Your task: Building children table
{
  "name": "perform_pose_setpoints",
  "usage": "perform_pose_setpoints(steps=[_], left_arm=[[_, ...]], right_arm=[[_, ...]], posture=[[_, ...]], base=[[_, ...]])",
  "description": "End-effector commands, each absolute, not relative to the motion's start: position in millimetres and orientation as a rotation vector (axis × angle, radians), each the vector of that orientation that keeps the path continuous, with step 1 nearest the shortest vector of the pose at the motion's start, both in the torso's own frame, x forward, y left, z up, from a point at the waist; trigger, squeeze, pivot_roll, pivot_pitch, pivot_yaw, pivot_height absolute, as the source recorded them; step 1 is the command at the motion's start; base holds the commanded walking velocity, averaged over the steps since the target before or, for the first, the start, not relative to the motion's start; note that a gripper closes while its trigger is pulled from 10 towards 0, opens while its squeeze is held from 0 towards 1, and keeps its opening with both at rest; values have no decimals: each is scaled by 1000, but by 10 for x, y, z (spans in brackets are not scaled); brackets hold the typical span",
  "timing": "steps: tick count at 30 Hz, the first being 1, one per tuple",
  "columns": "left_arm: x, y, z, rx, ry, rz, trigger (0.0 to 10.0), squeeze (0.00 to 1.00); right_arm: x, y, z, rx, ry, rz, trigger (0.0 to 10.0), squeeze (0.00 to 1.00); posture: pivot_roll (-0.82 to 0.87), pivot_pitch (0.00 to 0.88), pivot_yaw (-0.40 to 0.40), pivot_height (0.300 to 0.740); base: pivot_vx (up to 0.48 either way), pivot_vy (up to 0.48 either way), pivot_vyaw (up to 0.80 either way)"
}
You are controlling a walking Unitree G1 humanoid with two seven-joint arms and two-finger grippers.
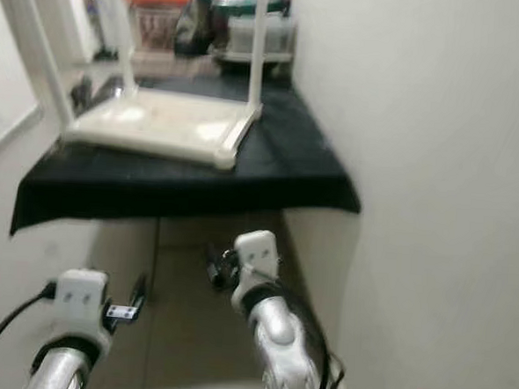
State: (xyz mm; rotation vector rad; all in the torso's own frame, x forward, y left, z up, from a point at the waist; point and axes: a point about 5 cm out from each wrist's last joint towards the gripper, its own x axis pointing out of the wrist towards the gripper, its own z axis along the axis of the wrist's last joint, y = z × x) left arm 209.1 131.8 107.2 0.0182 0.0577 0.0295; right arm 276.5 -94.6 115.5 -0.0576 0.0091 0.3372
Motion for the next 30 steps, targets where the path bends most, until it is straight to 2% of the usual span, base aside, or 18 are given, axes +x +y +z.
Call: perform_pose_setpoints(steps=[1, 14, 30], left_arm=[[2098, 1323, 1066, 22, 65, 33, 10000, 0], [2090, 1332, 1069, 12, 69, 44, 10000, 0], [2087, 1331, 1050, 13, 82, 42, 10000, 0]], right_arm=[[2772, -937, 1165, -55, 9, 335, 10000, 0], [2761, -916, 1161, -68, 17, 355, 10000, 0], [2757, -928, 1160, -55, 20, 349, 10000, 0]], posture=[[22, 0, 26, 740], [20, 0, 23, 740], [16, 0, 26, 740]], base=[[0, 0, 0], [0, 0, 0], [0, 455, 0]])
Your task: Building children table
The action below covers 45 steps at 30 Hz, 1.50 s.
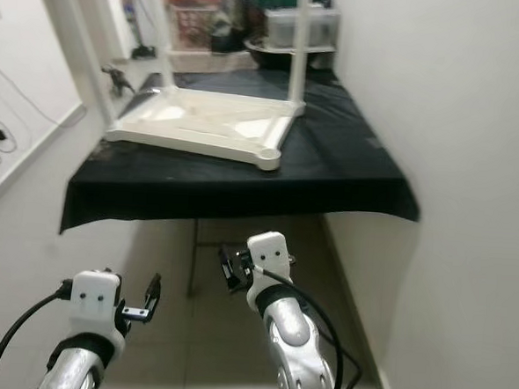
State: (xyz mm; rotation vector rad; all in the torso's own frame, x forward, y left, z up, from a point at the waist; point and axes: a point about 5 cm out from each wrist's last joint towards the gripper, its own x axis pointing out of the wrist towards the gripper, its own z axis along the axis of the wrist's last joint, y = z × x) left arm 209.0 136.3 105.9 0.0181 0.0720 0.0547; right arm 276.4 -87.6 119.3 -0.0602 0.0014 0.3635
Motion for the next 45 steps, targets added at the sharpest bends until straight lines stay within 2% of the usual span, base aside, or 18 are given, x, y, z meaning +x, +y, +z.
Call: perform_pose_setpoints(steps=[1, 39, 45], left_arm=[[2085, 1330, 1049, 14, 82, 41, 10000, 0], [2083, 1318, 1049, 32, 82, 43, 10000, 0], [2088, 1346, 1040, 58, 87, 73, 10000, 0]], right_arm=[[2756, -929, 1159, -56, 21, 348, 10000, 0], [2757, -926, 1115, -77, 41, 352, 10000, 0], [2754, -921, 1120, -70, 37, 355, 10000, 0]], posture=[[13, 0, 30, 740], [11, 0, 30, 740], [11, 0, 30, 740]], base=[[0, 480, 0], [0, 480, 0], [355, 262, 0]])
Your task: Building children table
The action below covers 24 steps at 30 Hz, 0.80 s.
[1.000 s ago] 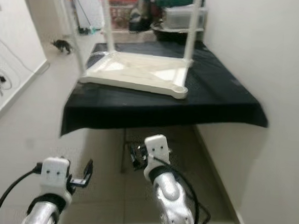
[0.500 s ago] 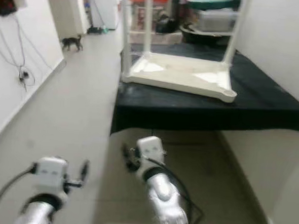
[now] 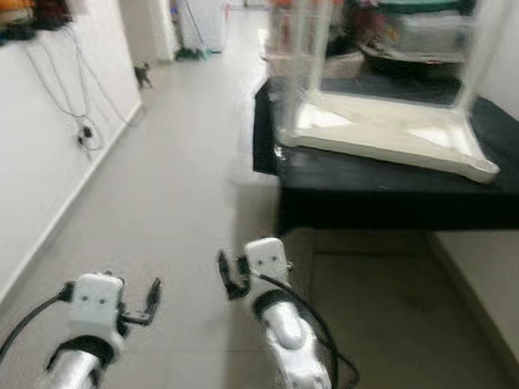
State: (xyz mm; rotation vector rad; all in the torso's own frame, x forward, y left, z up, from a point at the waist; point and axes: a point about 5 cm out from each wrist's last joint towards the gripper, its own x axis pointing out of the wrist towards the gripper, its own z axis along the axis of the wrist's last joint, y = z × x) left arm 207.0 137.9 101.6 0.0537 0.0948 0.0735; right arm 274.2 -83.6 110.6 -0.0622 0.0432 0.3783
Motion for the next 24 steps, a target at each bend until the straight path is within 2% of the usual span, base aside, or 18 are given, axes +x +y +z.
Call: perform_pose_setpoints(steps=[1, 13, 24], left_arm=[[2093, 1354, 1046, 62, 82, 79, 10000, 0], [2100, 1400, 1024, 33, 101, 120, 10000, 0], [2098, 1389, 1030, 43, 91, 108, 10000, 0]], right_arm=[[2756, -921, 1123, -70, 36, 354, 10000, 0], [2758, -926, 1123, -68, 39, 354, 10000, 0], [2755, -907, 1119, -72, 41, 368, 10000, 0]], posture=[[11, 0, 28, 740], [10, 0, 26, 740], [10, 0, 28, 740]], base=[[0, 0, 0], [0, 0, 0], [445, 0, 0]])
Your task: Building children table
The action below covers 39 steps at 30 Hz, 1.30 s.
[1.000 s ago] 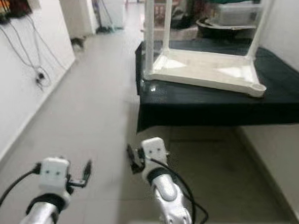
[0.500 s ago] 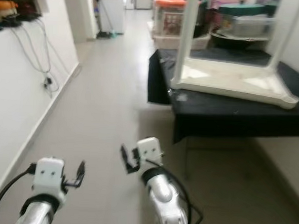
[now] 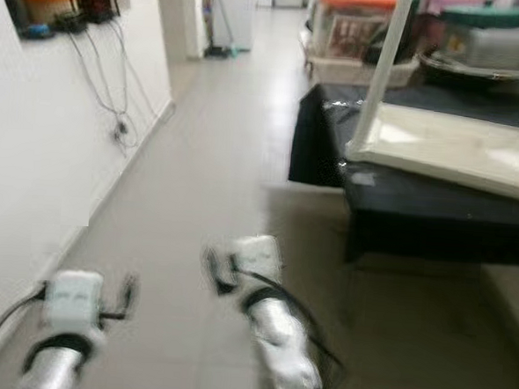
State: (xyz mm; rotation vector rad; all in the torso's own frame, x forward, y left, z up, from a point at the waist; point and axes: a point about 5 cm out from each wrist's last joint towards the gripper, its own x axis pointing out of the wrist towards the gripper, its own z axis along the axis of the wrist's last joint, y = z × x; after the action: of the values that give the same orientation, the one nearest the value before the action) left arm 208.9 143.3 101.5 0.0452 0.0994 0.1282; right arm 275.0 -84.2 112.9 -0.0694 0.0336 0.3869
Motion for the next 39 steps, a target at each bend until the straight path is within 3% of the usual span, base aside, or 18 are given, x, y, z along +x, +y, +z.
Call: perform_pose_setpoints(steps=[1, 16, 39], left_arm=[[2098, 1389, 1030, 43, 91, 108, 10000, 0], [2101, 1372, 1034, 40, 87, 102, 10000, 0], [2112, 1361, 1050, 34, 79, 89, 10000, 0]], right_arm=[[2755, -907, 1119, -72, 41, 368, 10000, 0], [2741, -867, 1133, -96, 27, 402, 10000, 0], [2758, -895, 1134, -72, 26, 372, 10000, 0]], posture=[[10, 0, 28, 740], [11, 0, 27, 740], [21, 0, 25, 740]], base=[[480, 0, 0], [480, 0, 674], [480, 0, -26]])
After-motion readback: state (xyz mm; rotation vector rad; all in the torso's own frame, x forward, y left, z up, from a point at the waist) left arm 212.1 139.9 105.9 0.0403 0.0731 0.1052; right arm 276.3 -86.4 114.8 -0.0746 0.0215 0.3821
